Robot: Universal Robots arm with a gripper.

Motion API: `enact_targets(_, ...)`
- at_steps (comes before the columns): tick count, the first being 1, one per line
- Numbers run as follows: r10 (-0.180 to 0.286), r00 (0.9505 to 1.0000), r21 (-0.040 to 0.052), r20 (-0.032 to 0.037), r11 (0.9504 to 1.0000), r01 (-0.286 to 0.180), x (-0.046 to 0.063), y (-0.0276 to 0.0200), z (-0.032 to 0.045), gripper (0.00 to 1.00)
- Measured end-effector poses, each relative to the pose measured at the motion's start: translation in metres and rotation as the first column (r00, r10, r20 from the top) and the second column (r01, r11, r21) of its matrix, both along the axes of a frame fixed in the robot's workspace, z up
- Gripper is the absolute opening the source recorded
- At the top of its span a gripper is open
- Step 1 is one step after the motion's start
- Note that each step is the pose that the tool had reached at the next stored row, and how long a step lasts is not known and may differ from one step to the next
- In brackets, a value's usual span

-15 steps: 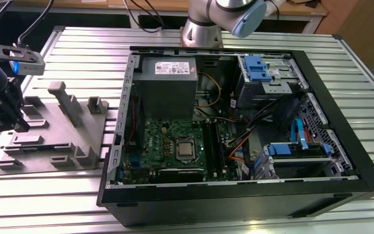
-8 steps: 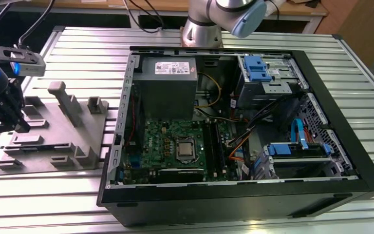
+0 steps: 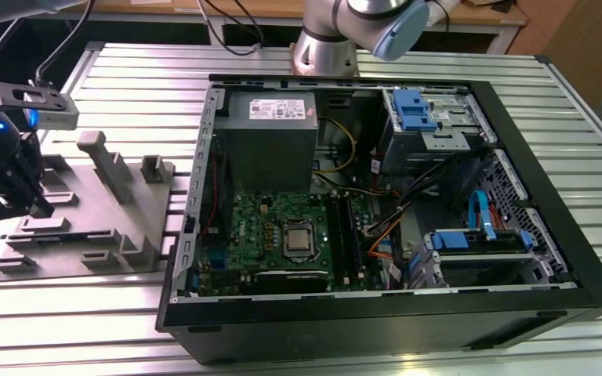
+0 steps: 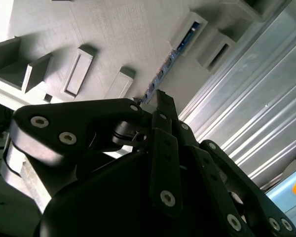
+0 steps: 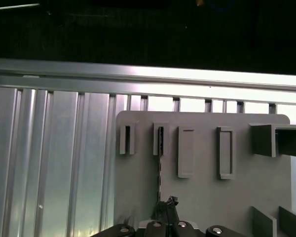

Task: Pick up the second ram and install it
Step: 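Pick up the second ram and move it above second insertion slot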

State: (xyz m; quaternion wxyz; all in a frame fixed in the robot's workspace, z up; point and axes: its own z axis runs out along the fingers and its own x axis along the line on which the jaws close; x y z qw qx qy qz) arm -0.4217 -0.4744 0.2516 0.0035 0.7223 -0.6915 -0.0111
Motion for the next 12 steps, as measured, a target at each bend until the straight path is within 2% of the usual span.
enact_targets(12, -0.009, 1.0, 0.0012, -0.0001, 1.0, 0.009, 0.003, -0.003, -0.0119, 0.1)
